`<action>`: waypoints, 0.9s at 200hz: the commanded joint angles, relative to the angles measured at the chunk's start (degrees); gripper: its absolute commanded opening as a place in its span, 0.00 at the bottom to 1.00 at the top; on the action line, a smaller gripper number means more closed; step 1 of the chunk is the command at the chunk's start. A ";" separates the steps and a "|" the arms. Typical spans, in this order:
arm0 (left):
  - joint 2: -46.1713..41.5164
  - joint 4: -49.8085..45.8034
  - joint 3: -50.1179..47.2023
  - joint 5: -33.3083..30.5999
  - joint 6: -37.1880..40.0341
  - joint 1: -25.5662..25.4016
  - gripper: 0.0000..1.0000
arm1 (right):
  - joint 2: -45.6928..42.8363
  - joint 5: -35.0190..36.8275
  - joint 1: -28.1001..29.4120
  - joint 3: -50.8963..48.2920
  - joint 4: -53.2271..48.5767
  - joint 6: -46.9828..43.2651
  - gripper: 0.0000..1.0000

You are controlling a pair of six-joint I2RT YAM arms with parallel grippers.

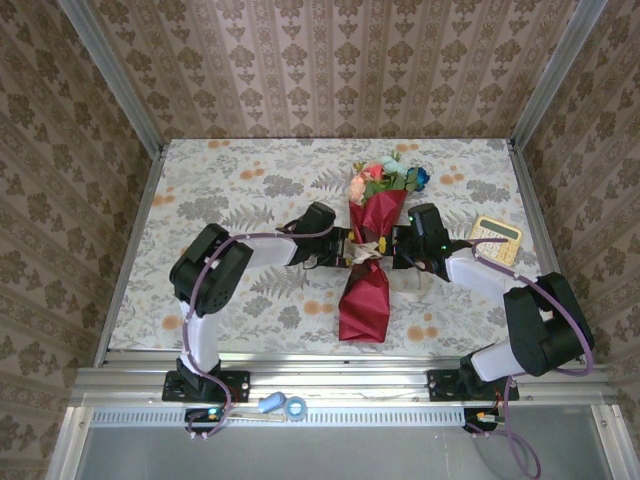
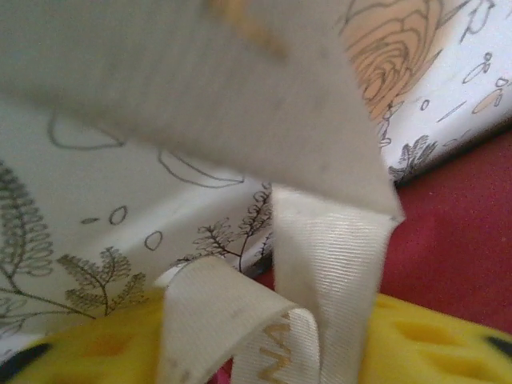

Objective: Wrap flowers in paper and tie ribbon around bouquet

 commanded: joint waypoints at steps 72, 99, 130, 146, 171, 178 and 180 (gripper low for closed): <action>-1.58 -1.67 -2.26 -0.98 -2.00 0.37 0.00 | -1.84 1.79 -0.66 -0.38 1.81 -0.96 0.00; -3.64 -3.41 -3.83 0.08 1.81 0.38 0.00 | -1.15 2.11 -1.90 -0.43 5.03 -1.61 0.00; -5.97 -2.57 -7.38 0.41 3.80 0.27 0.00 | -0.07 1.63 -3.94 0.47 6.38 -3.81 0.00; -6.11 -1.90 -7.87 0.95 4.90 0.29 0.00 | 0.52 1.15 -4.55 0.60 6.29 -4.55 0.00; -6.79 -3.14 -7.66 1.19 7.08 0.36 0.00 | 0.97 0.83 -5.47 0.05 7.16 -5.24 0.00; -7.14 -3.81 -7.62 1.23 7.70 0.37 0.00 | 0.93 0.82 -5.79 -0.13 7.26 -5.65 0.00; -7.27 -4.01 -7.67 1.18 7.86 0.40 0.00 | 0.96 0.83 -5.91 -0.14 7.27 -5.85 0.00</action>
